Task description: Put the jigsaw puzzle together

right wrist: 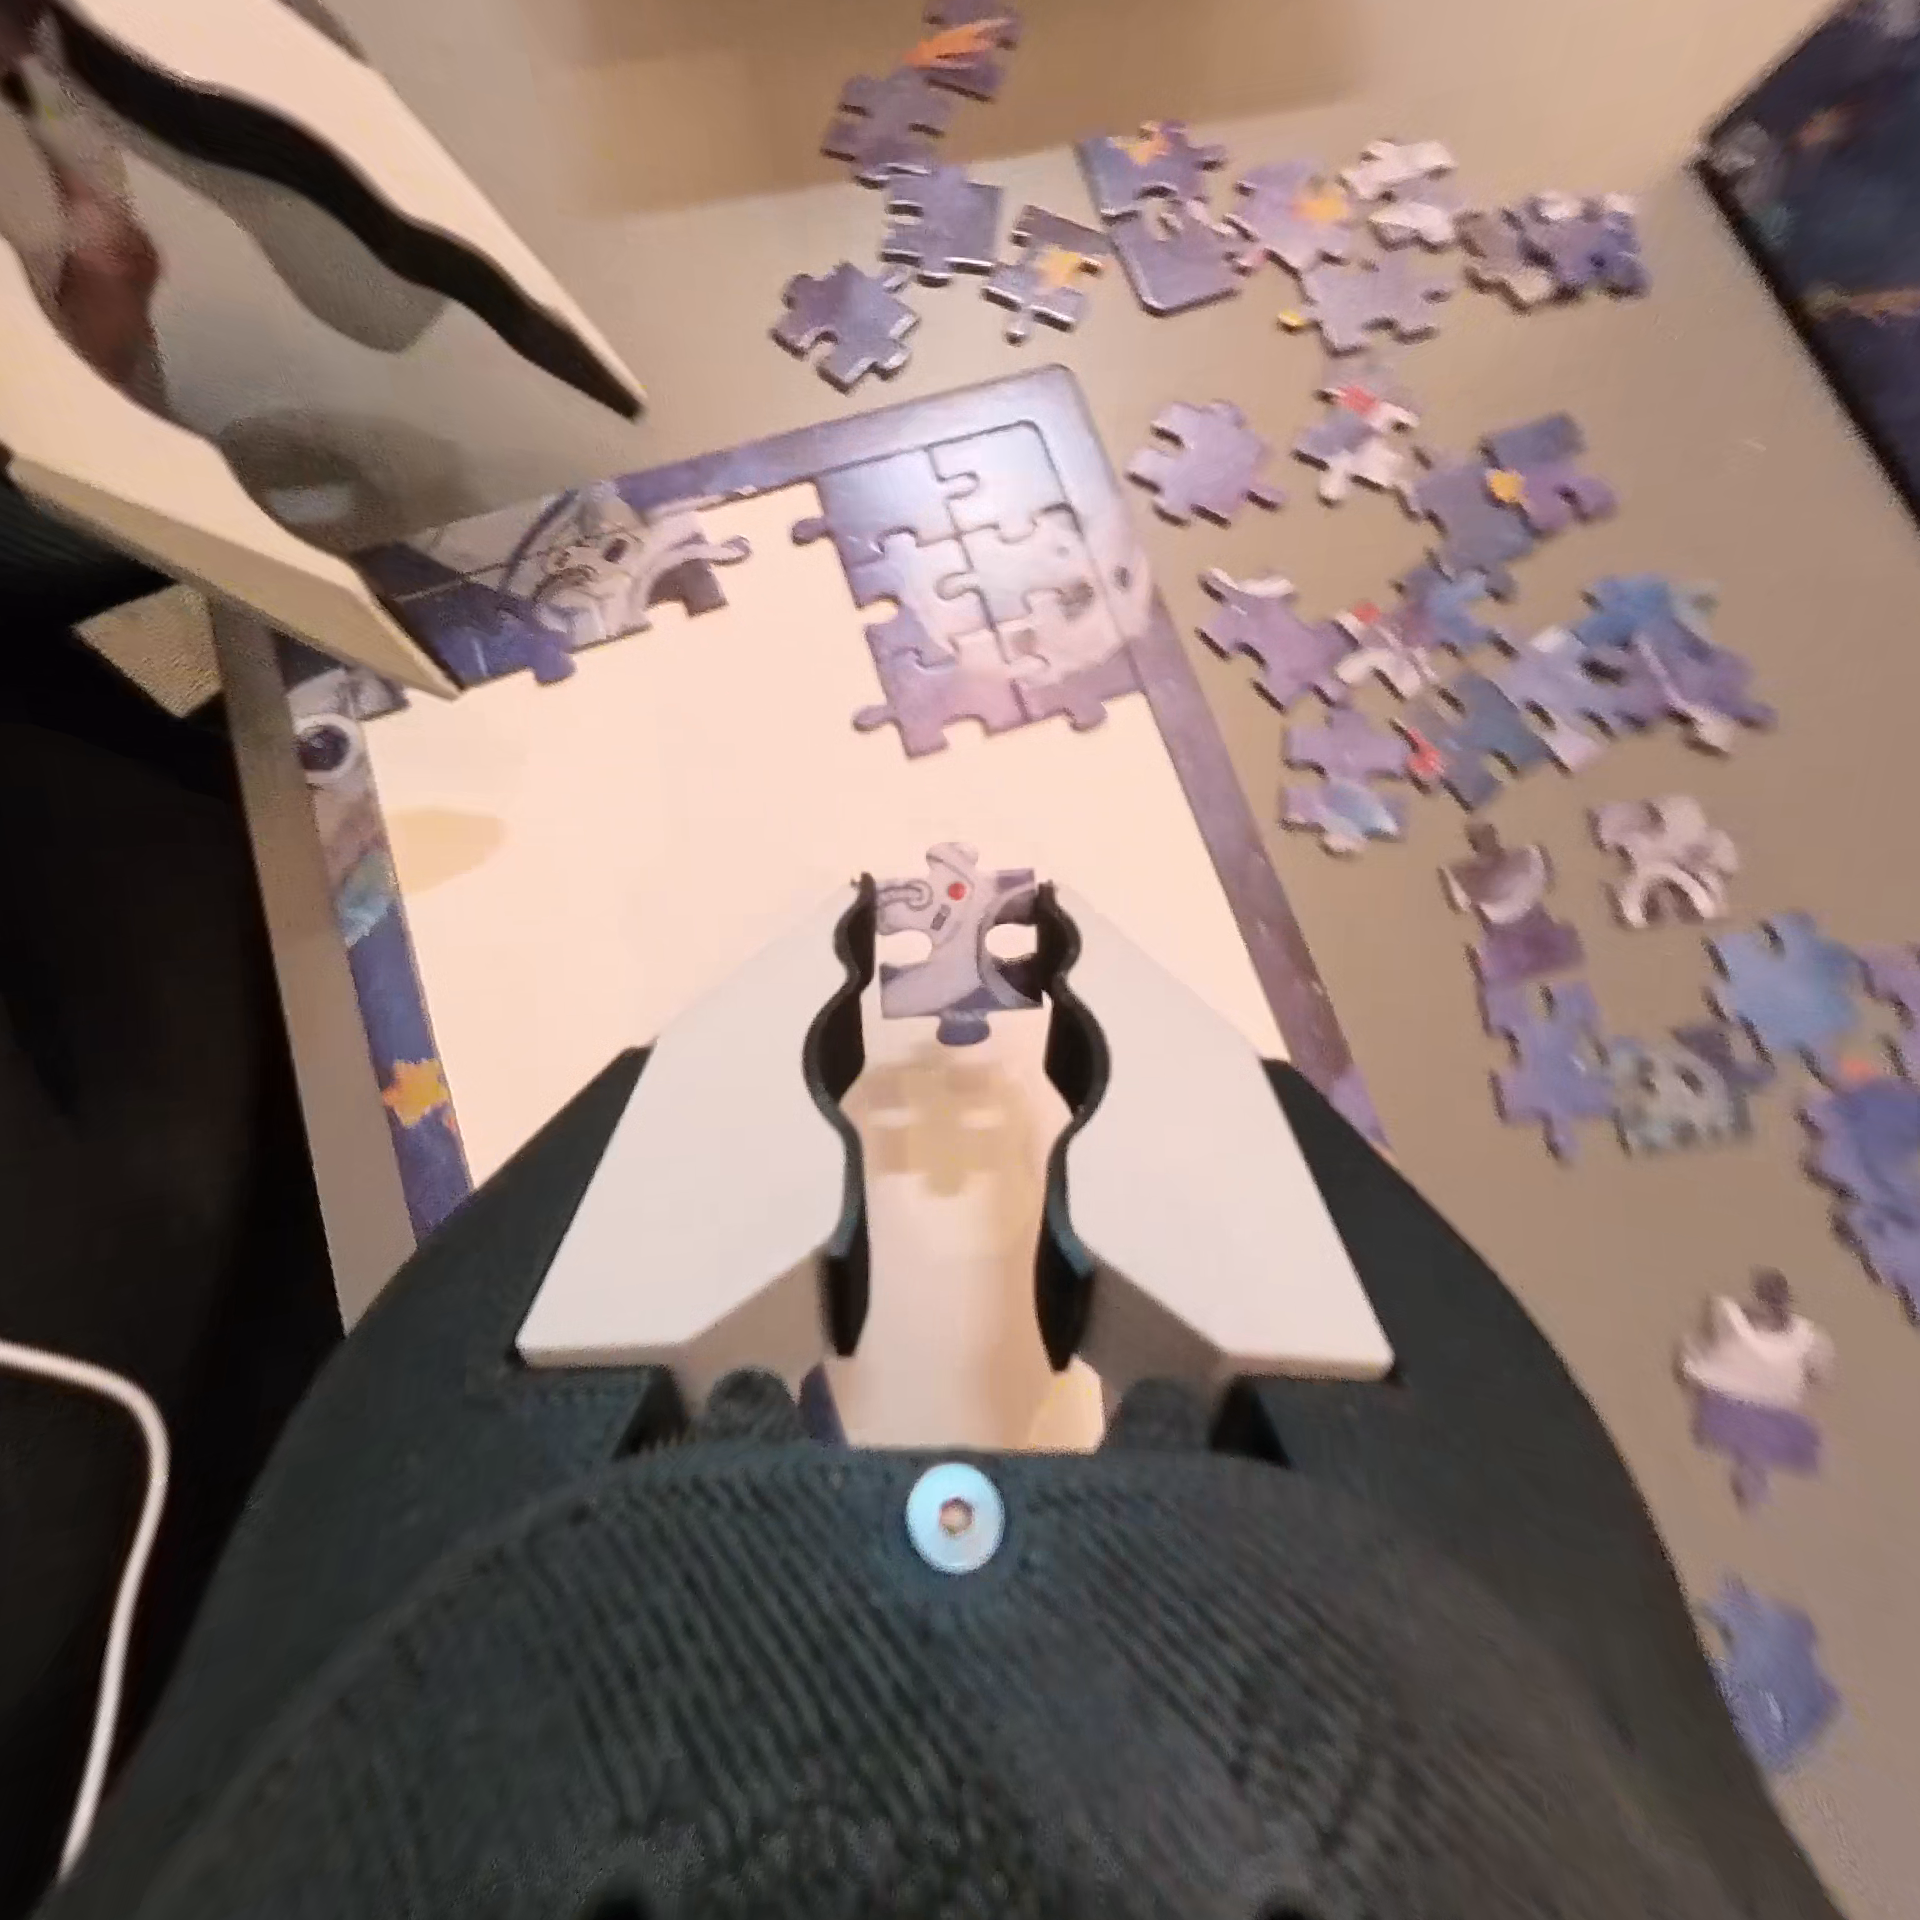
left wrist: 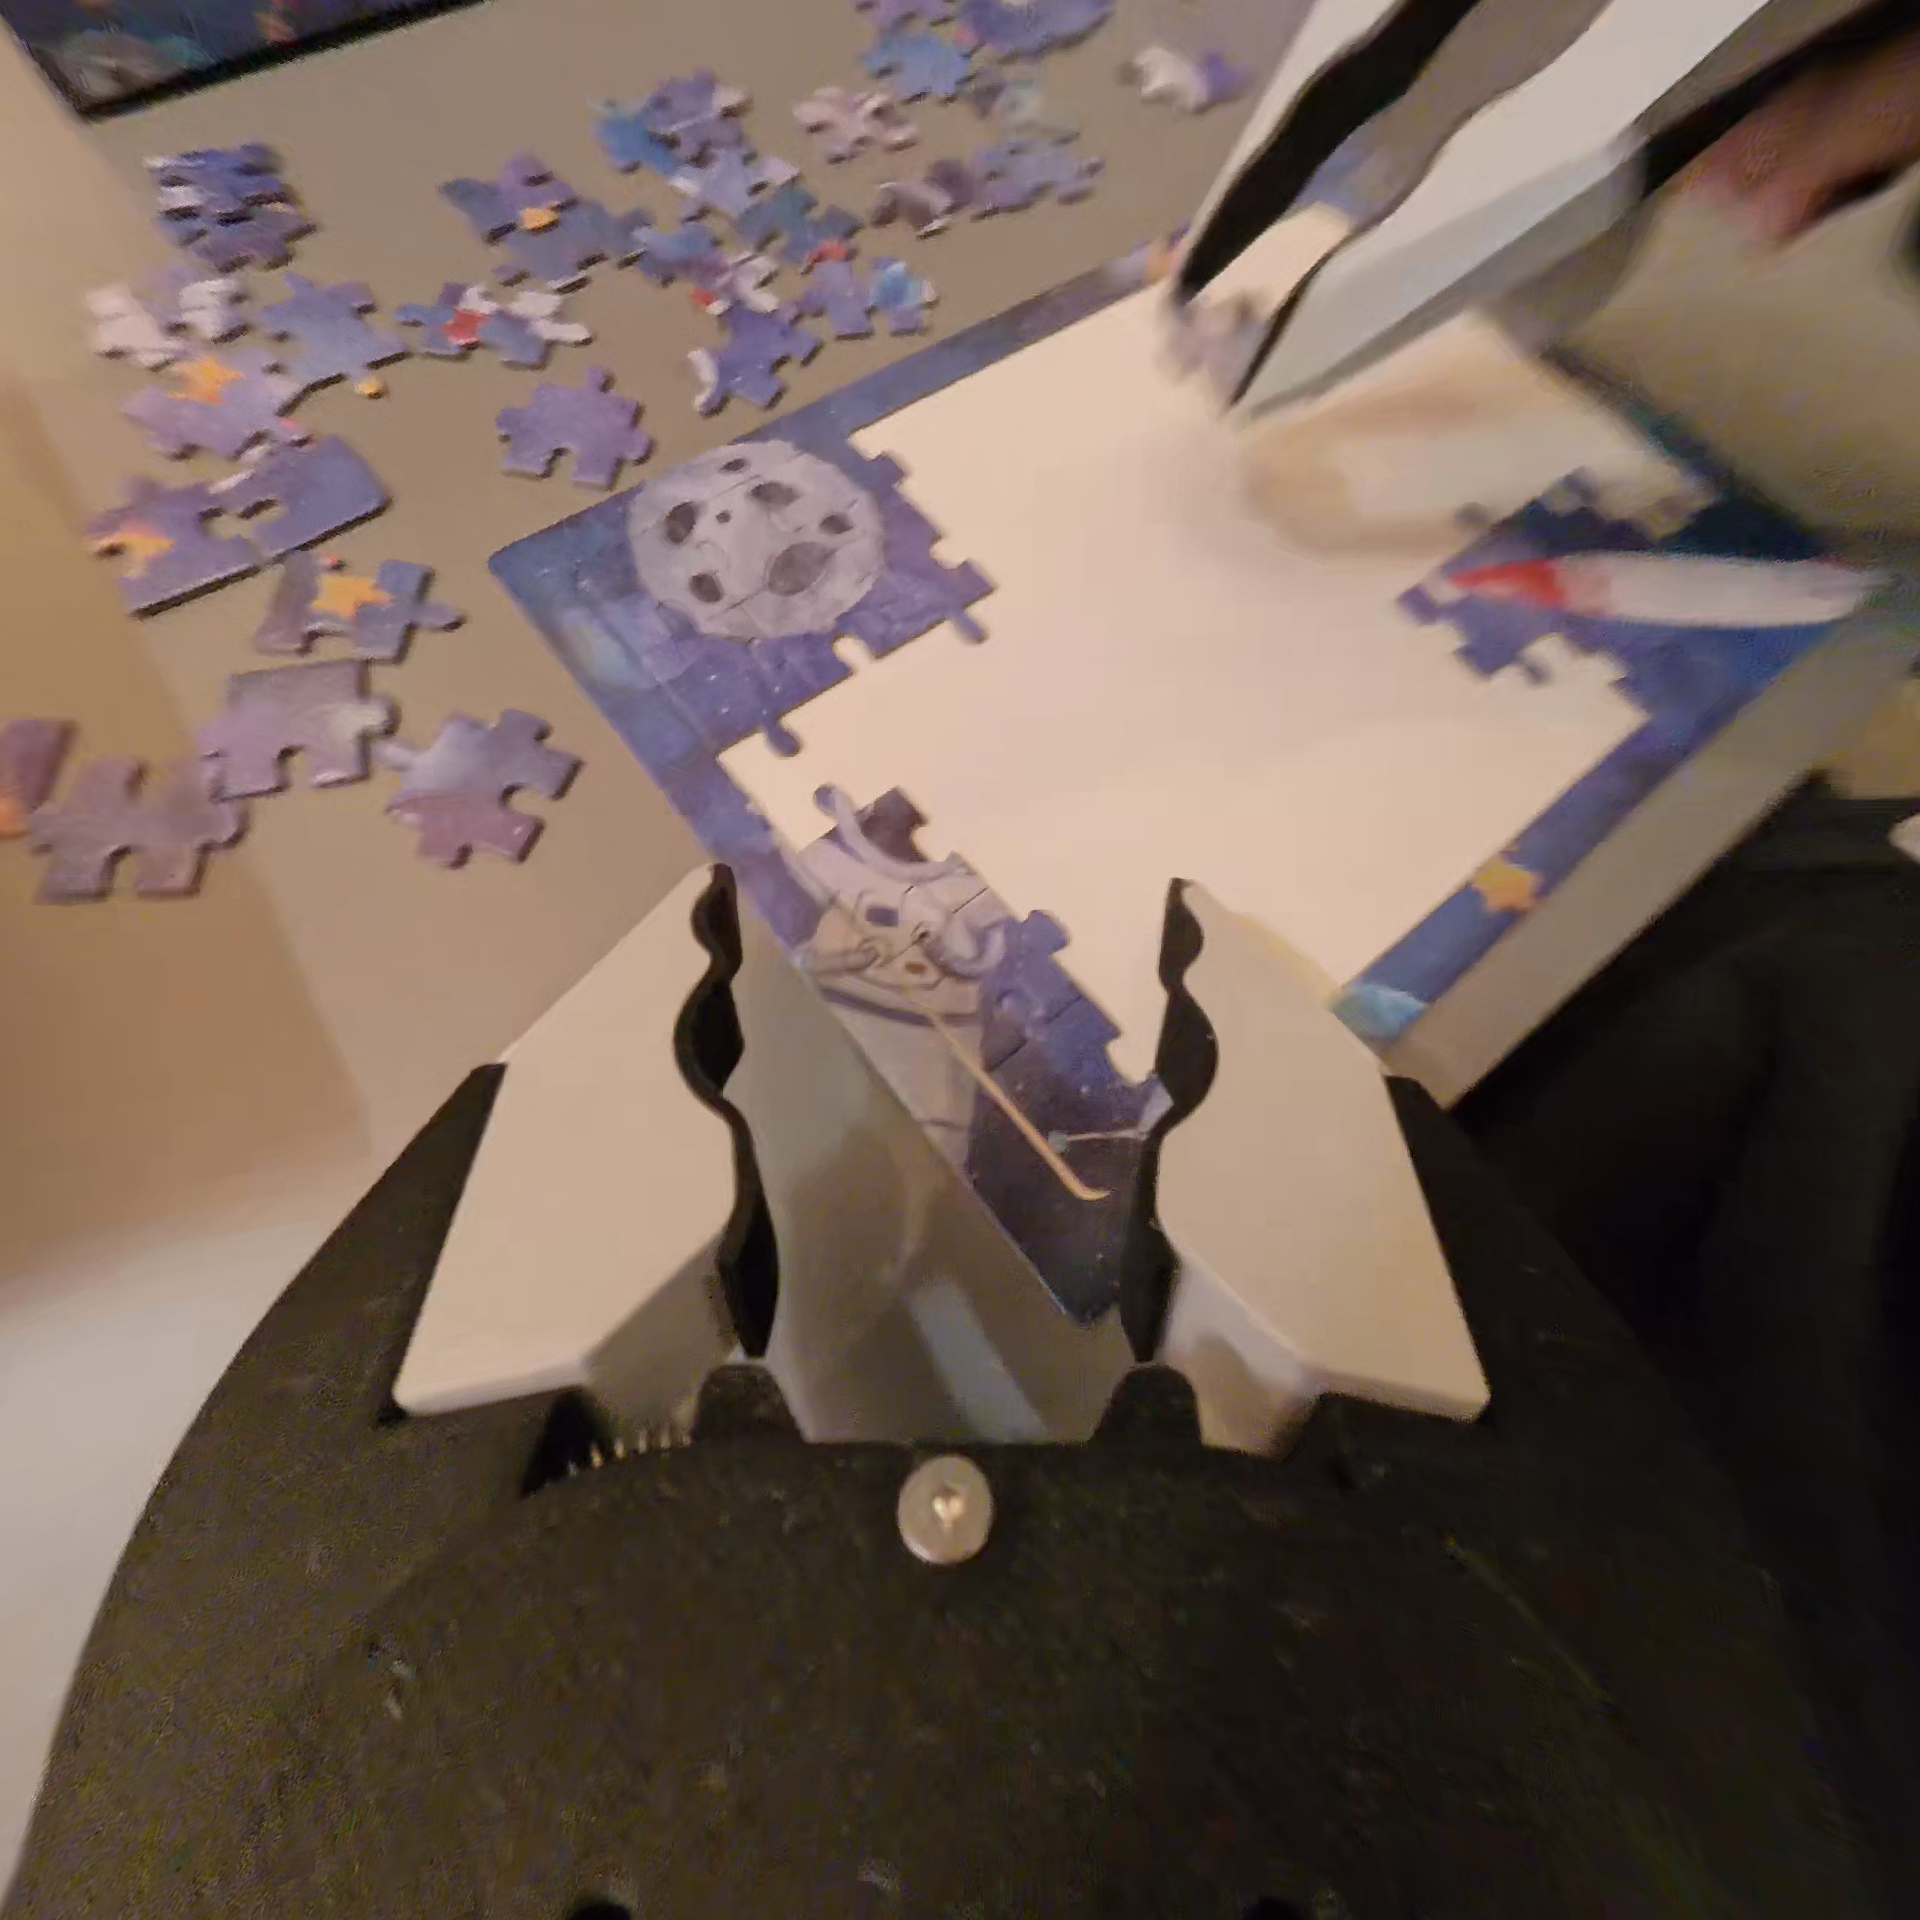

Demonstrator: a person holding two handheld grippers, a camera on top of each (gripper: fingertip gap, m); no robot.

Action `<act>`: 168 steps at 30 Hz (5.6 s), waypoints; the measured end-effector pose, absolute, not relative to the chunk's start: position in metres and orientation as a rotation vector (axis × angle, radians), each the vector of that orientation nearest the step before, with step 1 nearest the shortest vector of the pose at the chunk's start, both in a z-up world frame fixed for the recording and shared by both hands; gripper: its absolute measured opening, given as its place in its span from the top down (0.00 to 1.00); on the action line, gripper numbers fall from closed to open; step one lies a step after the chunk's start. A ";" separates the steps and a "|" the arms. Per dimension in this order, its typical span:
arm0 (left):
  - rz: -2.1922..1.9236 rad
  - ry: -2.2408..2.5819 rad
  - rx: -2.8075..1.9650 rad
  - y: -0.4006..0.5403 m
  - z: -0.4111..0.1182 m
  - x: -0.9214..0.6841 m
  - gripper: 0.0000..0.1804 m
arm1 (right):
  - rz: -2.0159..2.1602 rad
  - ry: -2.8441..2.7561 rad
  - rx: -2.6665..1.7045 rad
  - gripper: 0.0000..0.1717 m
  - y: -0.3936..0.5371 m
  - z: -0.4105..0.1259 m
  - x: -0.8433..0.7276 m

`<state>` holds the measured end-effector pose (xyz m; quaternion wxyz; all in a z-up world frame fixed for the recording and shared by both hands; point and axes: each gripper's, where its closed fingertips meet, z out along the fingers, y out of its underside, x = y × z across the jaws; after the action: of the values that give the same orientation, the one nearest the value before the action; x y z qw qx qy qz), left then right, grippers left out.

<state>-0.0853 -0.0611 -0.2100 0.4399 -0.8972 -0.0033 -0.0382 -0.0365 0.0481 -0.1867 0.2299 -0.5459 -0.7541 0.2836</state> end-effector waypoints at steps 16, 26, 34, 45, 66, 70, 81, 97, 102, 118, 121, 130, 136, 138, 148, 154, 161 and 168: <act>0.086 -0.211 -2.284 -0.111 -0.213 -0.084 0.54 | 0.323 -1.679 -1.853 0.83 0.222 -0.201 0.160; 0.148 -0.203 -2.313 -0.107 -0.208 -0.064 0.52 | 0.412 -1.562 -1.902 0.83 0.223 -0.196 0.178; 0.148 -0.135 -2.277 -0.113 -0.206 -0.050 0.53 | 0.495 -1.471 -1.772 0.80 0.227 -0.168 0.158; 0.178 -0.094 -2.318 -0.117 -0.210 -0.058 0.54 | 0.776 -1.950 -1.347 0.77 0.103 -0.155 0.115; 0.034 -0.140 -2.306 -0.105 -0.230 -0.059 0.60 | 0.853 -2.323 -1.225 0.58 0.006 -0.226 0.060; 0.035 -0.144 -2.295 -0.097 -0.230 -0.061 0.60 | 0.790 -2.237 -1.247 0.62 0.023 -0.224 0.052; 0.047 -0.187 -2.256 -0.081 -0.229 -0.075 0.64 | 0.802 -2.211 -1.258 0.64 0.027 -0.224 0.049; 0.052 -0.298 -2.129 -0.065 -0.209 -0.090 0.58 | 1.364 -1.454 -1.065 0.68 0.084 -0.113 0.051; 0.092 -0.315 -2.189 -0.060 -0.224 -0.093 0.59 | 1.393 -1.371 -1.050 0.68 0.093 -0.103 0.054; 0.091 -0.267 -2.201 -0.064 -0.224 -0.082 0.85 | 1.375 -1.331 -1.109 0.69 0.106 -0.106 0.051; 0.105 -0.249 -2.182 -0.063 -0.219 -0.080 0.81 | 1.380 -1.313 -1.114 0.69 0.108 -0.105 0.052; 0.086 -0.179 -2.108 -0.062 -0.198 -0.076 0.74 | 1.355 -1.318 -1.192 0.66 0.116 -0.116 0.047; 0.150 -0.123 -2.065 -0.054 -0.185 -0.095 0.73 | 1.298 -1.254 -1.228 0.67 0.134 -0.115 0.052; 0.141 -0.095 -2.052 -0.039 -0.174 -0.106 0.73 | 1.238 -1.216 -1.259 0.67 0.153 -0.111 0.054; 0.212 0.070 -1.823 0.103 -0.058 -0.172 0.77 | 0.971 -1.294 -1.176 0.64 0.235 -0.036 -0.004; 0.236 0.062 -1.786 0.147 -0.048 -0.205 0.78 | 1.021 -1.403 -1.464 0.71 0.277 -0.105 -0.031; 0.046 -0.021 -1.906 0.137 -0.118 -0.232 0.83 | 0.923 -1.363 -1.625 0.79 0.296 -0.162 -0.031; 0.104 -0.051 -1.929 0.134 -0.117 -0.240 0.82 | 1.040 -1.217 -1.626 0.84 0.309 -0.158 -0.029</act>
<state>-0.2405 0.1335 -0.1175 0.5685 -0.8212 -0.0215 0.0444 -0.0292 0.3092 -0.1580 0.4167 -0.6478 -0.4847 0.4145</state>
